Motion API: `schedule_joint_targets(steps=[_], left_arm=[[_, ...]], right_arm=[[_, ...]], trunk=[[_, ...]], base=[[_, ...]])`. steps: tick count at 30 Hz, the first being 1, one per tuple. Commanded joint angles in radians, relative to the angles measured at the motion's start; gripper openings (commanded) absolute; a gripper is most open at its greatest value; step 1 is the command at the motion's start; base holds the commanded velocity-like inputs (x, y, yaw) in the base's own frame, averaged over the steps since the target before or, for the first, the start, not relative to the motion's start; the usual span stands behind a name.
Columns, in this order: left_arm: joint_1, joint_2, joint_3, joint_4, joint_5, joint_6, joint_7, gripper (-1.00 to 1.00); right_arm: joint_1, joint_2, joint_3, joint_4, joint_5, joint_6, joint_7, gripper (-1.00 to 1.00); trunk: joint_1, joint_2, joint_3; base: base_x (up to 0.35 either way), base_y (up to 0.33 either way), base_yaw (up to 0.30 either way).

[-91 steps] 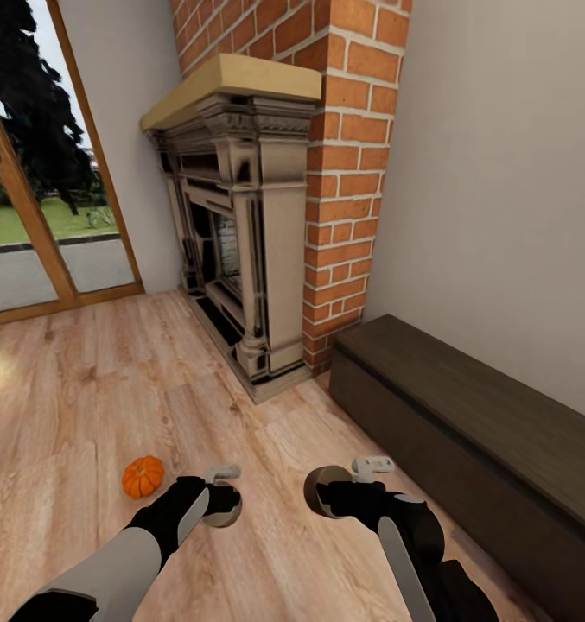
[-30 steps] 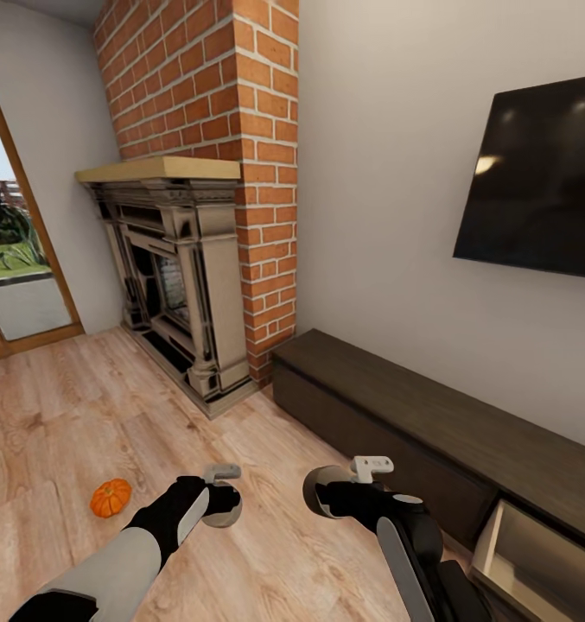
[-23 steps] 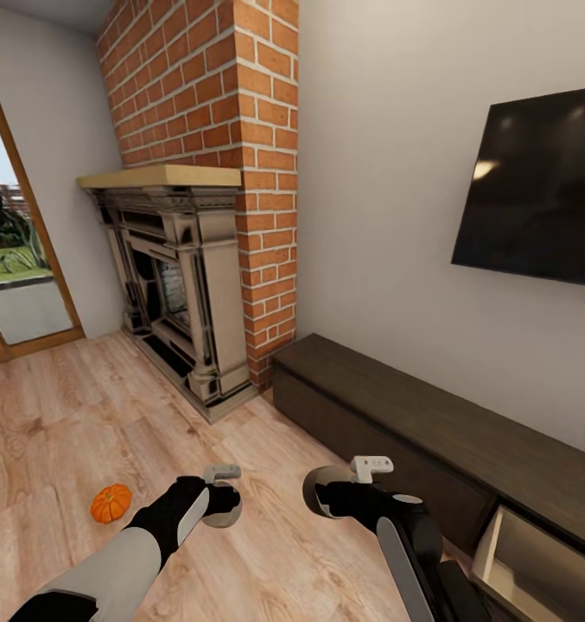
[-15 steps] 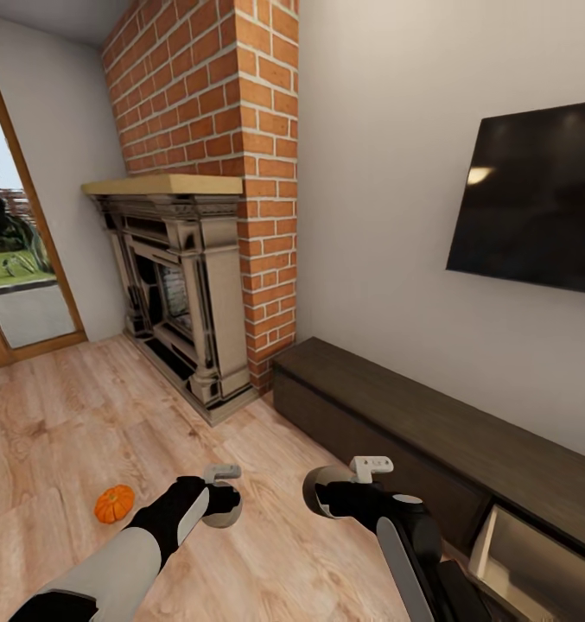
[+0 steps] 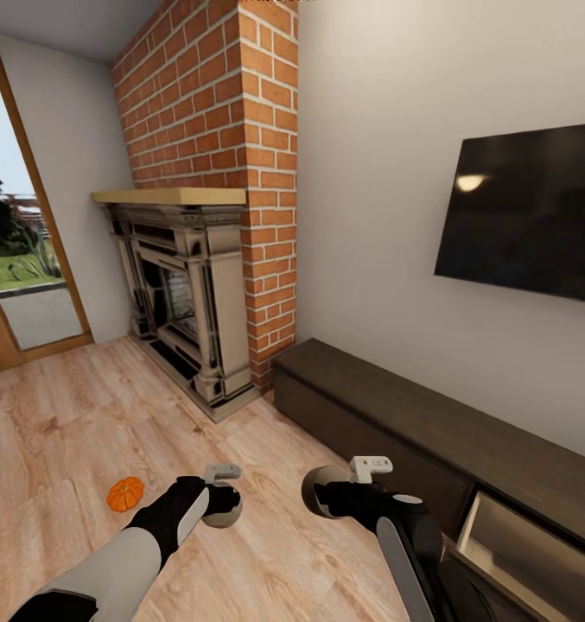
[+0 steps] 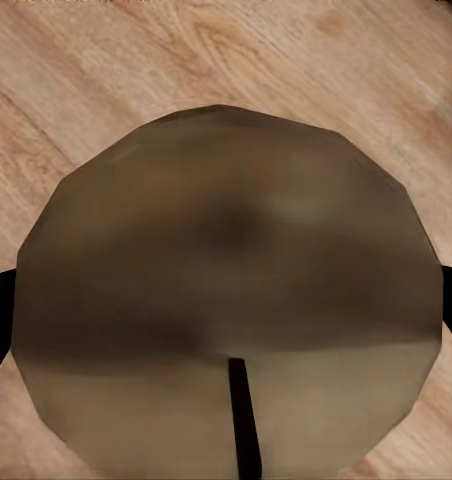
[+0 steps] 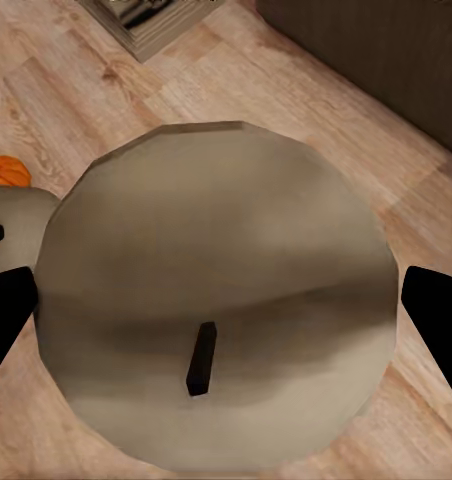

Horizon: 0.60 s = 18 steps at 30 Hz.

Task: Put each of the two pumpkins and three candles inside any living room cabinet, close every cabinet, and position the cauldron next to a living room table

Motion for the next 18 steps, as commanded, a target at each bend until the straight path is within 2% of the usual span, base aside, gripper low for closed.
schedule_joint_targets(steps=[1, 5, 11, 18], left_arm=[[0.0, 0.001, -0.008, -0.002, 0.01, 0.005, 0.006, -1.0], [0.0, 0.001, -0.009, -0.002, 0.01, 0.005, 0.007, -1.0], [0.0, 0.001, -0.01, -0.002, 0.01, 0.005, 0.007, -1.0], [0.0, 0.0, -0.011, -0.002, 0.009, 0.006, 0.008, -1.0]], right_arm=[[-0.001, 0.0, 0.001, -0.001, -0.01, 0.003, -0.01, -1.0], [-0.001, 0.0, 0.0, -0.001, -0.014, 0.003, -0.008, -1.0], [-0.001, -0.001, -0.001, -0.001, -0.018, 0.003, -0.006, -1.0], [-0.001, -0.001, -0.001, -0.001, -0.018, 0.003, -0.006, -1.0]], trunk=[[-0.004, 0.007, 0.002], [-0.019, 0.035, 0.015], [-0.042, 0.077, 0.039], [-0.042, 0.077, 0.046]], base=[[-0.007, 0.0, 0.0], [-0.003, 0.0, -0.029], [0.0, 0.0, -0.186], [0.0, 0.0, -0.225]])
